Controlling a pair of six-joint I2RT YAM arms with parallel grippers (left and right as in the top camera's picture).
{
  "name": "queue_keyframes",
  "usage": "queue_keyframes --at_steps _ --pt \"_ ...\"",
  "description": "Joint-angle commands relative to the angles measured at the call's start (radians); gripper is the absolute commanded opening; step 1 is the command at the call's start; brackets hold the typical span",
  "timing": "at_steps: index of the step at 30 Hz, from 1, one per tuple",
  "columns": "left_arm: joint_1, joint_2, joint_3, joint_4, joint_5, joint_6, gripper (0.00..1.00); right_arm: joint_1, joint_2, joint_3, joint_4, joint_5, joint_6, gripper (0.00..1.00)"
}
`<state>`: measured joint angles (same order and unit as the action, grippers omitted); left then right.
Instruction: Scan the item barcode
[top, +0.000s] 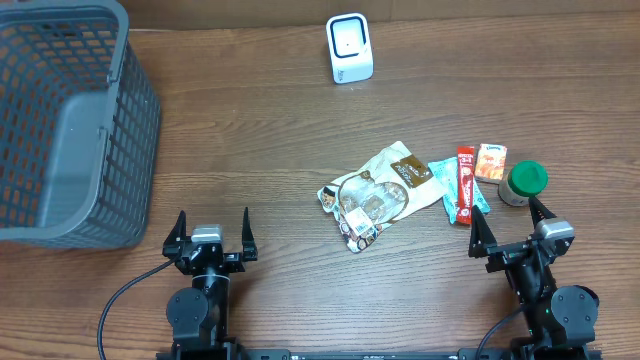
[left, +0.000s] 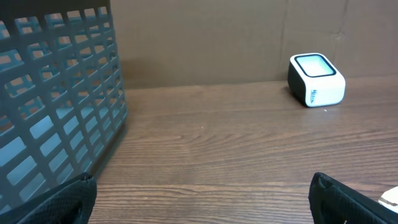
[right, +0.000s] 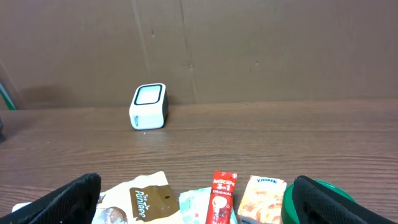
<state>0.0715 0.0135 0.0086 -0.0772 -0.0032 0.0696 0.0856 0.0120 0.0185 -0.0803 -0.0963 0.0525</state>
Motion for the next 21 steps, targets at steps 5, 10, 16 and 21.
queue_keyframes --at_steps 5,10,16,21 --pt "-0.001 -0.010 -0.004 0.001 0.023 -0.032 1.00 -0.003 -0.009 -0.011 0.003 0.008 0.000 1.00" --pt "-0.001 -0.010 -0.004 0.002 0.008 -0.081 1.00 -0.003 -0.009 -0.011 0.003 0.008 0.000 1.00" --pt "-0.001 -0.010 -0.004 0.004 -0.034 -0.181 1.00 -0.003 -0.009 -0.011 0.003 0.008 0.000 1.00" --pt "-0.001 -0.010 -0.004 0.003 -0.031 -0.179 0.99 -0.003 -0.009 -0.011 0.003 0.008 0.000 1.00"
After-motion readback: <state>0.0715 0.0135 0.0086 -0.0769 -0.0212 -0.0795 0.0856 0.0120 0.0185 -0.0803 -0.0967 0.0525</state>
